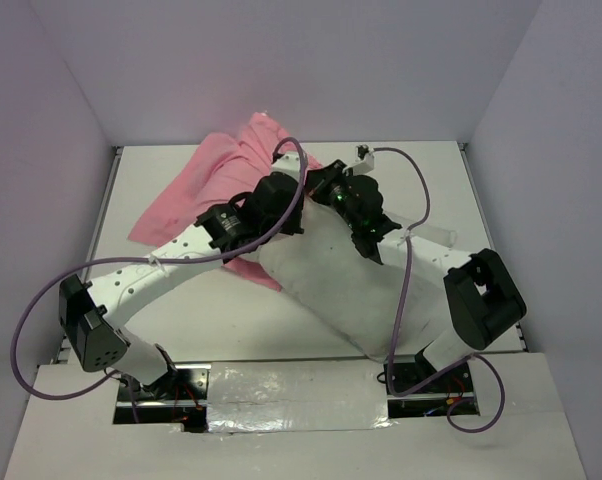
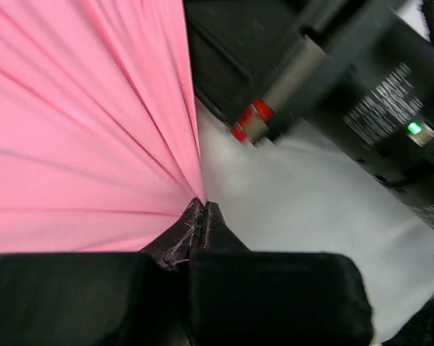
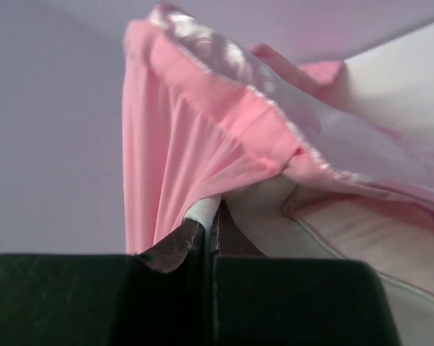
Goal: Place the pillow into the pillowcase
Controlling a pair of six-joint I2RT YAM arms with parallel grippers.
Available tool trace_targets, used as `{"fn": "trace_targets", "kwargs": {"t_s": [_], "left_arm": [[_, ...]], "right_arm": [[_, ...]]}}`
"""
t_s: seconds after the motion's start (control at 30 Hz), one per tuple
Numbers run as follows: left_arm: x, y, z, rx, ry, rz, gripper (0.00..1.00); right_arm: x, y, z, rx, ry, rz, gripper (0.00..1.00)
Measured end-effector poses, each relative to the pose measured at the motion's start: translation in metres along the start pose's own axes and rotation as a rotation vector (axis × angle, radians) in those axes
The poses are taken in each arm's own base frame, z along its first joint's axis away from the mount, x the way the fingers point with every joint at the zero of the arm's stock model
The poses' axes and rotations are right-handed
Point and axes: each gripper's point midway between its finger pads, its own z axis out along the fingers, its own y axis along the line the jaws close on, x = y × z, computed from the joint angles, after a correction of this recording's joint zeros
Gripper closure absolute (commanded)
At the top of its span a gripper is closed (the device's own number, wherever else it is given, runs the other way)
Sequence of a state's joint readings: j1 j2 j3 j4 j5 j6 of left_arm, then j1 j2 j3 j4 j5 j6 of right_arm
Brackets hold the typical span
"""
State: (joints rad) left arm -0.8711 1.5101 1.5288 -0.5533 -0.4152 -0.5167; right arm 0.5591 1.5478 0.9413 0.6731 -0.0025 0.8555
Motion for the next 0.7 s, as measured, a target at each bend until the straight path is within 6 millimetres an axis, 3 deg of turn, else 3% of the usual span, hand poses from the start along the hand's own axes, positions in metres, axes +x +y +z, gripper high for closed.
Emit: {"fn": "trace_targets", "kwargs": {"t_s": [0.1,0.17,0.2,0.3,0.4,0.53,0.6,0.7], "left_arm": [[0.013,-0.014,0.005,0.064,-0.009,-0.048,1.00],[0.020,-0.019,0.009,0.083,-0.005,-0.066,1.00],[0.022,-0.019,0.013,0.087,0.000,-0.073,1.00],[0.021,-0.011,0.030,0.087,0.009,-0.096,1.00],[0.013,0.004,0.059,0.064,0.020,-0.123,1.00],[-0.005,0.022,0.087,0.050,0.016,-0.146,1.00],[-0.014,0.028,0.094,0.052,0.008,-0.152,1.00],[-0.022,0.031,0.094,0.066,-0.003,-0.143,1.00]], "right_arm": [[-0.003,-0.025,0.003,0.117,-0.050,0.034,1.00],[-0.004,-0.040,0.002,0.172,-0.064,-0.015,0.78],[-0.003,-0.045,0.001,0.192,-0.062,-0.040,0.50],[-0.004,-0.063,-0.002,0.234,-0.028,-0.140,0.21],[-0.007,-0.092,-0.014,0.300,0.054,-0.248,0.10],[-0.016,-0.116,-0.041,0.380,0.174,-0.383,0.07],[-0.025,-0.109,-0.057,0.381,0.213,-0.457,0.06],[-0.044,-0.079,-0.085,0.330,0.227,-0.579,0.06]]}}
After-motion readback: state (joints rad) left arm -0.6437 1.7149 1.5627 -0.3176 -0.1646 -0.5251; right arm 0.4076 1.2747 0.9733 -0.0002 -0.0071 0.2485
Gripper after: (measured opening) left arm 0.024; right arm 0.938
